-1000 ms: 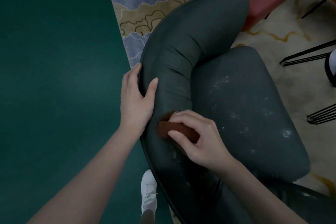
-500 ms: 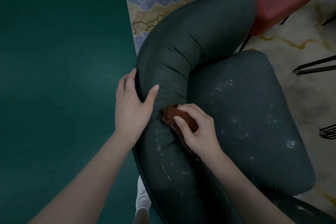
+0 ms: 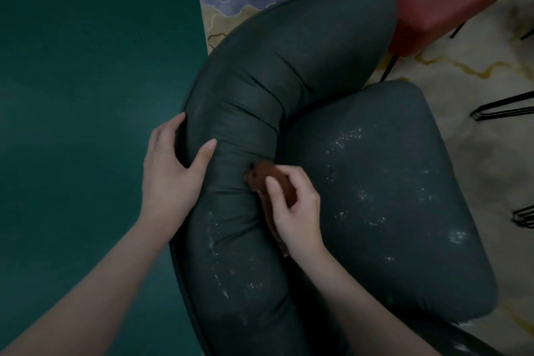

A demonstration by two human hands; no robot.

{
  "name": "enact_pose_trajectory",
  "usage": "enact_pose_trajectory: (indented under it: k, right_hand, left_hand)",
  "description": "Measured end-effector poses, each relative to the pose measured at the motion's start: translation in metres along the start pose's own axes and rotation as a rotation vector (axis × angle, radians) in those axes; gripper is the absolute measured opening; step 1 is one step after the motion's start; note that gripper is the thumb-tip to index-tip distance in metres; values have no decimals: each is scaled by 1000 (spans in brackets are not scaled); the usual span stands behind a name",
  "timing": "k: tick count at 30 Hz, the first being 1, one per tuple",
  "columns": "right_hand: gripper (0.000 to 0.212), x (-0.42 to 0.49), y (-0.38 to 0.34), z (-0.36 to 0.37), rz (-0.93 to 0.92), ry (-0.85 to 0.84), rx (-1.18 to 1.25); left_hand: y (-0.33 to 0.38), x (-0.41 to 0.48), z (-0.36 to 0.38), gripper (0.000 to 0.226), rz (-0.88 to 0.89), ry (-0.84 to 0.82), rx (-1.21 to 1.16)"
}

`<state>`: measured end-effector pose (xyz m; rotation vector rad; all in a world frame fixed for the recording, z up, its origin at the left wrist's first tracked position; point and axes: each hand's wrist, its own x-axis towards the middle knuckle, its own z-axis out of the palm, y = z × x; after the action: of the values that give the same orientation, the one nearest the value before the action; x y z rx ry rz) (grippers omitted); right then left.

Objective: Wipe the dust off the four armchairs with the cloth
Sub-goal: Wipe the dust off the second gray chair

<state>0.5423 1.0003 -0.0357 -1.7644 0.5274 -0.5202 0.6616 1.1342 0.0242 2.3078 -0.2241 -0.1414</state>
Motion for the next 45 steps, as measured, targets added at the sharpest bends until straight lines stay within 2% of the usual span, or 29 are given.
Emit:
enact_pose_trajectory:
  k: [5, 10, 21, 26, 29, 33, 38, 45]
  right_hand:
    - [12, 22, 44, 11, 330, 93, 166]
    - [11, 34, 85, 27, 454, 137, 244]
    - [12, 37, 185, 51, 658, -103, 85]
    - [20, 28, 212, 58, 680, -194, 12]
    - [23, 21, 228, 56, 672, -239, -48]
    - [21, 16, 234, 61, 687, -229, -4]
    - [19, 12, 219, 65, 822, -166, 149]
    - [12, 10, 182, 52, 824, -154, 333]
  left_hand:
    - [0, -1, 1, 60, -19, 3, -18]
    - [-1, -1, 2, 59, -30, 12, -31]
    - [-16, 0, 6, 61, -20, 58, -83]
    - [-14, 0, 6, 51, -10, 65, -67]
    - [-18, -1, 6, 55, -8, 63, -88]
    - [-25, 2, 8, 58, 2, 72, -99]
    - [-24, 2, 8, 59, 2, 65, -85]
    - [-17, -2, 6, 51, -7, 62, -52]
